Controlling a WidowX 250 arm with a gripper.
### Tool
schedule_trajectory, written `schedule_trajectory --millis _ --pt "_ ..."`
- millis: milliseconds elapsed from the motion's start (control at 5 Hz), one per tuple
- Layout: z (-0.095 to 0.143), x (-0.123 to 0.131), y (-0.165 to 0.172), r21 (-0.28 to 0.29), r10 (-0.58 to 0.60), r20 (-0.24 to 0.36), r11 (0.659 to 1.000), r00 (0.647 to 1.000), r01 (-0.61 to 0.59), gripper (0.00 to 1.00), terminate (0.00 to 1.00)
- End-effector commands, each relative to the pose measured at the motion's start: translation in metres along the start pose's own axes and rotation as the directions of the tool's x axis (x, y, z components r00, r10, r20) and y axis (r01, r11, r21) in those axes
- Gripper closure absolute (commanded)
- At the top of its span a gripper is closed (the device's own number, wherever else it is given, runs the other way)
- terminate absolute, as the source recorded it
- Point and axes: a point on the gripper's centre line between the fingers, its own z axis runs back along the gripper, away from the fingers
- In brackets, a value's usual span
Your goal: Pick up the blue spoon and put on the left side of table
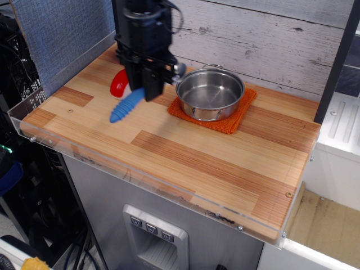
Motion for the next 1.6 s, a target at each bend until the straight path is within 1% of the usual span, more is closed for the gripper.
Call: schedule_trajectory --millis 0,400,800,1000,1200,1400 --pt "0.005 -0.007 0.065 0.038 0.041 0.011 0.998 0.999 -0.042 1.0 0.0" --pt "-0.012 -0.028 0.109 0.054 0.121 -0.049 0.992 0.991 -0.118 1.0 0.0" --pt "-0.024 -0.035 0.124 0.048 0.182 -0.075 0.983 0.98 -0.179 1.0 0.0" --pt "-0.03 -0.032 0.126 0.048 0.199 -0.089 0.979 0.976 -0.196 1.0 0.0" --pt "-0.034 -0.025 0.126 0.067 0.208 -0.088 0.977 0.974 -0.203 1.0 0.0" --pt "-0.036 -0.016 0.127 0.11 0.205 -0.031 0.973 0.978 -0.201 1.0 0.0"
